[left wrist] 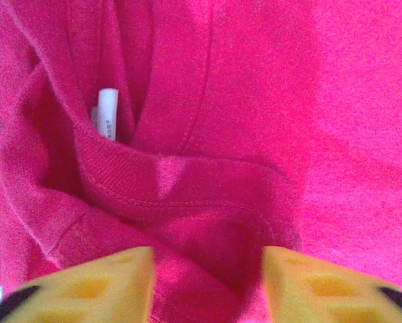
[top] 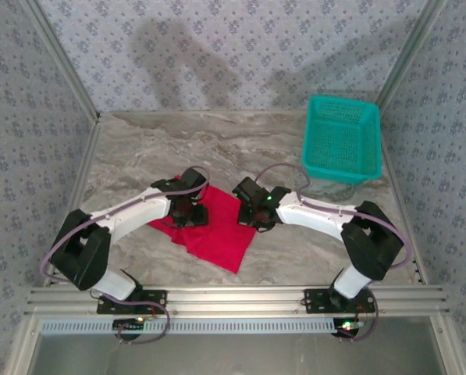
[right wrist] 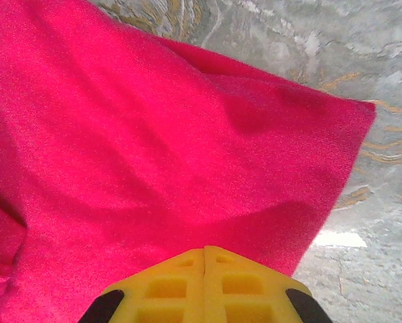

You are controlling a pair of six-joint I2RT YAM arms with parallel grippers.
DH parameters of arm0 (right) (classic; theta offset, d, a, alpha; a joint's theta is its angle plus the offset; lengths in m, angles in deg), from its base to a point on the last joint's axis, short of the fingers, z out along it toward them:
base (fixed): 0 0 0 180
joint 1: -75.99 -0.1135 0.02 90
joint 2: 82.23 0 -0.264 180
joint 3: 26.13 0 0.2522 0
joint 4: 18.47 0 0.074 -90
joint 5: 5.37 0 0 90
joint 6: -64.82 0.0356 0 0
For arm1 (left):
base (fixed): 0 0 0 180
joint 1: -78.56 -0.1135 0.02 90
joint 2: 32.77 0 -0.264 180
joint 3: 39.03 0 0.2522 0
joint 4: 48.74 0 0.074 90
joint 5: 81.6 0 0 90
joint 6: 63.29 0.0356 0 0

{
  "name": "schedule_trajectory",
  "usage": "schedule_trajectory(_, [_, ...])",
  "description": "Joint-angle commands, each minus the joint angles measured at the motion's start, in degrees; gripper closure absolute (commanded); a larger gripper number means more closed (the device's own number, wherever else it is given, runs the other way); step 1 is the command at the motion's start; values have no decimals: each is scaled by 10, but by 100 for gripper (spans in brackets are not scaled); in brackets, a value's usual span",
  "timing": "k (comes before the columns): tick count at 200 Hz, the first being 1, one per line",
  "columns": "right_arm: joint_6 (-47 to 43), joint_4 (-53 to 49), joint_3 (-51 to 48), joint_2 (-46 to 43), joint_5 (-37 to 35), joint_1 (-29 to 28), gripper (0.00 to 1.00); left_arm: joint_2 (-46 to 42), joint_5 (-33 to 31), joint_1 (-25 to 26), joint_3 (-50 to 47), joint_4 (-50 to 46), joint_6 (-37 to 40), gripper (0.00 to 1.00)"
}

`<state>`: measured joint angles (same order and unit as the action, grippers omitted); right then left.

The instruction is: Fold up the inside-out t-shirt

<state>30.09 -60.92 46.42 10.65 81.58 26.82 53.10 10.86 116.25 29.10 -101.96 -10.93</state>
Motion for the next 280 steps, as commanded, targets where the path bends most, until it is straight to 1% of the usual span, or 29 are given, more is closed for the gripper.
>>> schedule_trajectory(1, [-2, 5, 10, 51, 0, -3, 95, 1, -36, 1, -2, -27, 7, 76])
schedule_trajectory(21, [-1, 0, 9, 85, 0, 0, 97, -20, -57, -14, -12, -51, 8, 95])
schedule_trajectory(30, [1, 1, 6, 93, 0, -1, 97, -39, -65, -27, -22, -58, 3, 100])
schedule_trajectory(48, [1, 2, 3, 99, 2, -1, 97, -85, -71, -67, -52, -62, -5, 100])
schedule_trajectory(65, [-1, 2, 4, 99, 2, -3, 97, -125, -63, -113, -79, -59, -6, 100])
schedule_trajectory(80, [-4, 0, 7, 99, 2, -3, 97, -144, -58, -151, -93, -65, 1, 100])
schedule_trajectory(97, [-9, -5, 13, 103, 3, -4, 97, -152, -67, -189, -100, -85, 9, 100])
schedule_trajectory(103, [-11, -7, 16, 104, 4, -4, 97, -152, -75, -195, -100, -90, 4, 100])
schedule_trajectory(114, [-14, -8, 20, 105, 5, -5, 97, -150, -65, -197, -96, -86, 0, 100])
schedule_trajectory(118, [-14, -8, 20, 106, 5, -7, 97, -150, -60, -197, -94, -84, -4, 94])
schedule_trajectory(125, [-16, -7, 22, 106, 6, -8, 97, -153, -47, -193, -89, -73, -9, 79])
schedule_trajectory(133, [-17, -6, 24, 109, 10, -9, 97, -160, -33, -182, -82, -58, -15, 66])
schedule_trajectory(145, [-19, -6, 28, 117, 15, -11, 97, -170, -35, -151, -65, -41, -27, 51])
schedule_trajectory(157, [-20, -9, 32, 122, 18, -12, 97, -172, -34, -118, -50, -30, -39, 45])
schedule_trajectory(173, [-20, -9, 32, 122, 16, -14, 97, -156, -31, -80, -30, -31, -52, 42])
schedule_trajectory(198, [-18, -10, 29, 122, 12, -13, 97, -120, -39, -22, -19, -27, -59, 40])
schedule_trajectory(212, [-17, -12, 28, 122, 13, -12, 97, -98, -46, 1, -18, -27, -55, 40])
schedule_trajectory(245, [-18, -11, 24, 119, 16, -7, 97, -49, -56, 36, -8, -23, -39, 38])
schedule_trajectory(258, [-18, -9, 23, 118, 19, -4, 97, -32, -69, 46, -5, -20, -32, 39])
schedule_trajectory(264, [-17, -9, 22, 118, 19, -3, 97, -24, -78, 46, -3, -24, -30, 42])
schedule_trajectory(268, [-17, -9, 22, 117, 19, -3, 97, -18, -88, 46, -1, -28, -30, 47])
schedule_trajectory(280, [-17, -9, 21, 115, 19, -2, 97, -10, -125, 45, 7, -50, -29, 66])
